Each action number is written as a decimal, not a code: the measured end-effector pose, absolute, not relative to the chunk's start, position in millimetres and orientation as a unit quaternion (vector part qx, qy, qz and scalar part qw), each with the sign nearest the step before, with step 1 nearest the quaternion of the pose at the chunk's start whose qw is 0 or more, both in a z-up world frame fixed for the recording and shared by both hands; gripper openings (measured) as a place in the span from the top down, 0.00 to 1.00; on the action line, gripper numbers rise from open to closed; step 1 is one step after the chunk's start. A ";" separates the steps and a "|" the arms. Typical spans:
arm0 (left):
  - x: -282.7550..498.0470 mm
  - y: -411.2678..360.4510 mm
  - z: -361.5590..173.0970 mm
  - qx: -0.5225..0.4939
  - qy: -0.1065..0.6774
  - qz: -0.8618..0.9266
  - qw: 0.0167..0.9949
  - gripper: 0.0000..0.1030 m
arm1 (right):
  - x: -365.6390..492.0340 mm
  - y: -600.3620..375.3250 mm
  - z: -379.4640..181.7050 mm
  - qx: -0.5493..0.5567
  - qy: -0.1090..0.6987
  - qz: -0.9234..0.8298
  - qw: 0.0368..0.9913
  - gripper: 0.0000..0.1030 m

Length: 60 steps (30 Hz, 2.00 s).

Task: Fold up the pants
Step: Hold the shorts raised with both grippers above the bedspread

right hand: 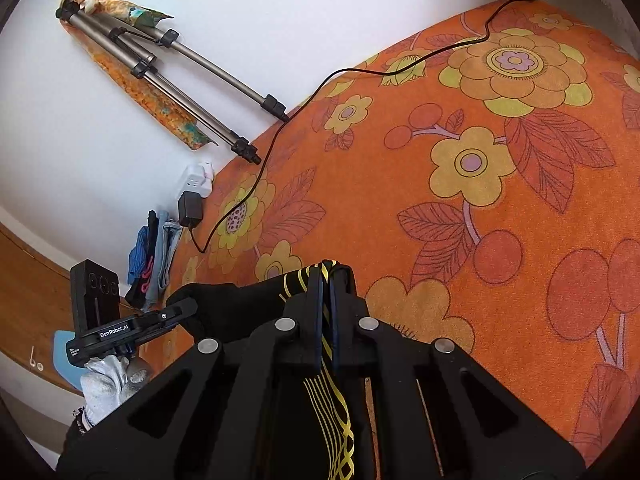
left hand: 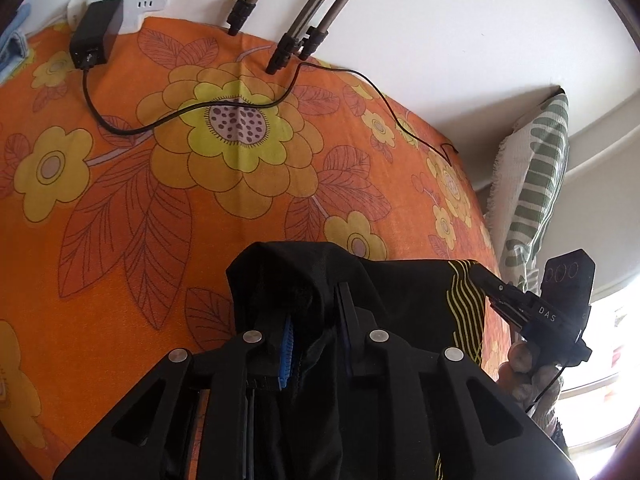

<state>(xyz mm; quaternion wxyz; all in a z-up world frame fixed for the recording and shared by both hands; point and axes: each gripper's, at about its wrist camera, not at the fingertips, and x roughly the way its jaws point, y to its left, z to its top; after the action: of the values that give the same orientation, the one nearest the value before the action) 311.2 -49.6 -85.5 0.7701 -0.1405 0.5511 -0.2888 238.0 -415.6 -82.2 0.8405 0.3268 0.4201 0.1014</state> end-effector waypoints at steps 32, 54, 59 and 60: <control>339.3 -34.3 -61.5 -0.155 0.502 -0.293 0.799 0.97 | 268.7 -417.4 -67.8 0.288 0.401 0.123 0.861 0.97; 363.8 -39.0 -91.0 -0.155 0.526 -0.270 0.791 0.87 | 293.2 -417.9 -99.1 0.305 0.437 0.119 0.838 0.80; 357.3 -42.8 -91.5 -0.128 0.522 -0.263 0.802 0.97 | 292.4 -410.7 -98.9 0.285 0.442 0.122 0.842 0.84; 356.1 -42.5 -89.5 -0.126 0.517 -0.264 0.804 0.97 | 292.3 -409.8 -99.1 0.287 0.441 0.124 0.841 0.91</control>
<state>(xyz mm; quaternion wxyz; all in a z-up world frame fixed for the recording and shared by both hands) 356.1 -42.5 -89.5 0.8043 -0.1263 0.5173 -0.2638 292.3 -409.8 -99.1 0.8415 0.2869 0.4406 0.1244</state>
